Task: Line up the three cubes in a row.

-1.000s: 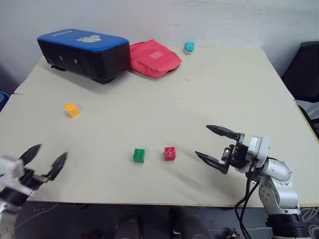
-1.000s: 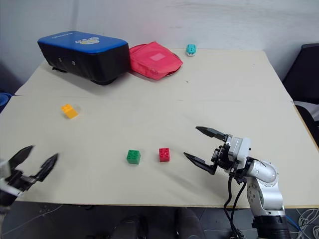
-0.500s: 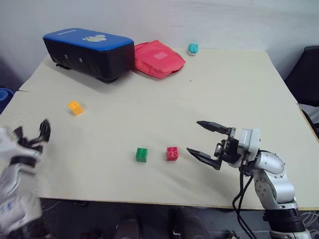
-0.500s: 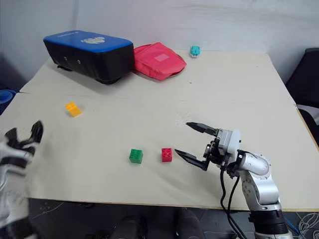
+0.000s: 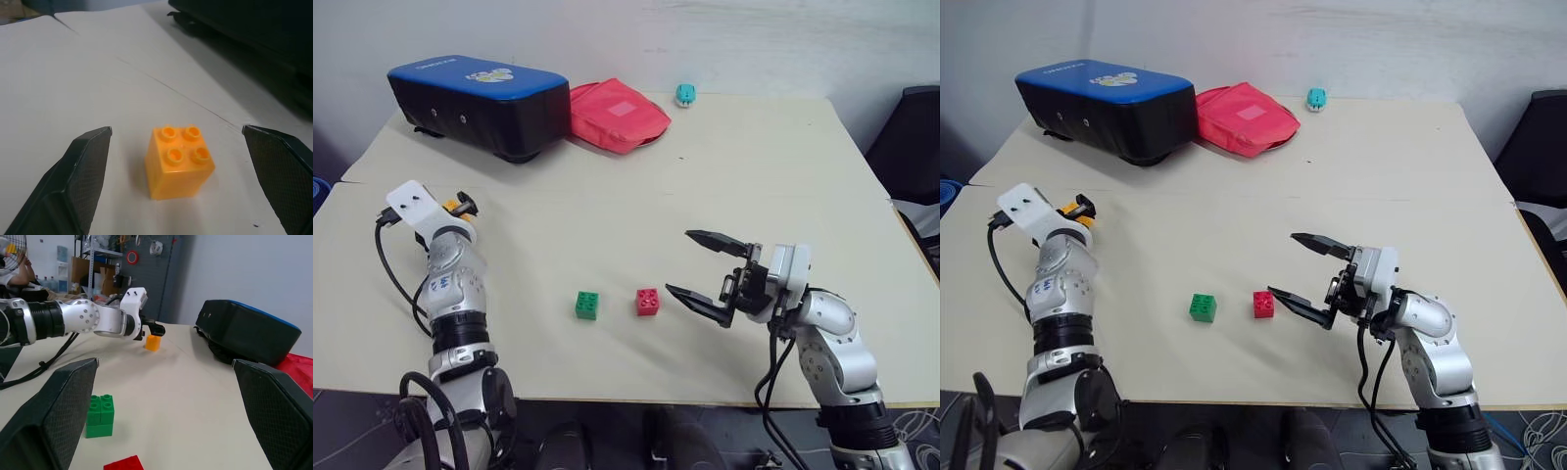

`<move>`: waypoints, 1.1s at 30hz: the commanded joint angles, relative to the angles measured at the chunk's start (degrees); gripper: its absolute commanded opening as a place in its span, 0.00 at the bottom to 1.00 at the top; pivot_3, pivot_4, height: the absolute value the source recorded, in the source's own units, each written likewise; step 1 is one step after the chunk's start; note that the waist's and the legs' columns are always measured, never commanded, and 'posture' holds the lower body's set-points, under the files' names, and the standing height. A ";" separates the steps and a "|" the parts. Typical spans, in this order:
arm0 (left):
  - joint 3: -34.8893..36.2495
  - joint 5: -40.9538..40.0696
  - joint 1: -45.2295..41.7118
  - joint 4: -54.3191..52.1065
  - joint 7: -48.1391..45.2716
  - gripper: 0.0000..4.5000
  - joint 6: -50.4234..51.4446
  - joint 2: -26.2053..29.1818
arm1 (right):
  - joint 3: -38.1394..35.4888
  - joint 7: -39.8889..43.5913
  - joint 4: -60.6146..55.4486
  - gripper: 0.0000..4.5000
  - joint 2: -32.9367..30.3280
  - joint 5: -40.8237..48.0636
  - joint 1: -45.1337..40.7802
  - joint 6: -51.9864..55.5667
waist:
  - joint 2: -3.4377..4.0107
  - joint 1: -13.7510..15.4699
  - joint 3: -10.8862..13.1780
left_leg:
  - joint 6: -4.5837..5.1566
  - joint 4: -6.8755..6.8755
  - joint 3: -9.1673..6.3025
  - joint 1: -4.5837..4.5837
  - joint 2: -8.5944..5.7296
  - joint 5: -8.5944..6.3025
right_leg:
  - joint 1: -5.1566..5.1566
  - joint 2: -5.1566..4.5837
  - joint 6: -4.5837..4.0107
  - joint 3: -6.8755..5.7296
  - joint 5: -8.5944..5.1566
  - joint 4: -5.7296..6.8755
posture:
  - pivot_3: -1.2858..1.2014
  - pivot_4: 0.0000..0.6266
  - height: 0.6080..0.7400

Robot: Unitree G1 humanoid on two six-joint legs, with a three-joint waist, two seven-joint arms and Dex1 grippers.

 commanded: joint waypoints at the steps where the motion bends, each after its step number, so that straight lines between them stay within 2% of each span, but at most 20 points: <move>1: -1.10 2.94 -2.68 3.02 2.98 1.00 -2.79 0.99 | -0.46 -0.11 -0.54 1.00 0.31 -0.15 0.60 -1.87 | 0.00 0.10 0.00 | 0.00 -0.01 0.00 0.00 0.00 0.00 | 0.00 -0.01 0.00 -0.02 0.00 -0.01 | 0.52 0.24 1.00; 12: -1.75 2.65 -6.87 14.63 3.16 1.00 -7.98 1.24 | -0.52 -0.24 0.17 1.00 0.96 -0.68 1.70 -4.13 | -0.01 0.06 0.00 | -0.01 0.01 0.01 -0.01 -0.01 0.00 | -0.01 0.00 0.00 -0.04 0.00 0.00 | 0.52 0.24 1.00; 15: -1.87 2.83 -7.10 16.01 3.36 0.88 -8.68 2.01 | -0.70 0.09 0.86 1.00 1.06 -0.88 2.77 -5.25 | -0.01 0.03 0.00 | -0.01 0.00 0.00 -0.01 0.00 0.00 | -0.01 0.00 0.00 -0.04 0.00 0.01 | 0.52 0.24 1.00; 23: -3.49 3.76 -7.07 18.43 1.47 0.36 -10.20 4.36 | -0.63 -0.38 1.72 1.00 1.36 -1.17 3.23 -6.45 | -0.01 0.07 0.01 | -0.02 0.01 0.00 -0.01 0.00 0.01 | -0.01 -0.01 0.00 -0.05 0.00 0.02 | 0.52 0.24 1.00; 26: -4.02 3.66 -5.42 16.51 -1.35 0.34 -11.96 4.64 | -0.63 -0.57 1.81 1.00 1.51 -1.41 3.41 -6.75 | -0.01 0.08 0.01 | -0.02 0.01 0.00 -0.01 0.00 0.01 | -0.01 -0.01 0.00 -0.05 0.00 0.02 | 0.52 0.24 1.00; 28: -3.94 1.44 -3.45 12.75 -6.95 0.34 -13.96 4.57 | -0.74 -0.77 1.50 1.00 1.46 -1.51 3.79 -6.87 | -0.01 -0.04 0.01 | -0.02 0.01 0.01 -0.01 0.00 0.01 | -0.01 -0.01 0.00 -0.05 0.00 0.03 | 0.52 0.24 1.00; 31: -4.11 -4.96 0.72 4.03 -22.19 0.34 -15.24 5.24 | -0.95 -1.38 0.87 1.00 1.17 -1.63 4.16 -6.79 | -0.01 -0.16 0.01 | -0.05 0.00 0.03 -0.01 0.04 0.02 | -0.03 0.02 0.00 -0.05 0.00 0.04 | 0.52 0.24 1.00; 32: -4.46 -7.61 2.90 0.12 -28.75 0.34 -14.44 6.39 | -1.13 -1.58 0.62 1.00 0.96 -1.59 4.31 -6.65 | -0.01 -0.15 0.01 | -0.06 0.00 0.03 -0.02 0.05 0.03 | -0.03 0.02 0.00 -0.05 0.00 0.04 | 0.52 0.24 1.00; 33: -3.21 -17.40 7.71 -9.11 -44.54 0.34 -11.04 9.42 | -1.77 -1.33 -0.07 1.00 -0.10 -1.18 4.75 -6.02 | -0.01 -0.25 0.01 | -0.08 0.01 0.02 -0.01 0.04 0.04 | -0.03 0.02 -0.01 -0.05 0.00 0.05 | 0.52 0.24 1.00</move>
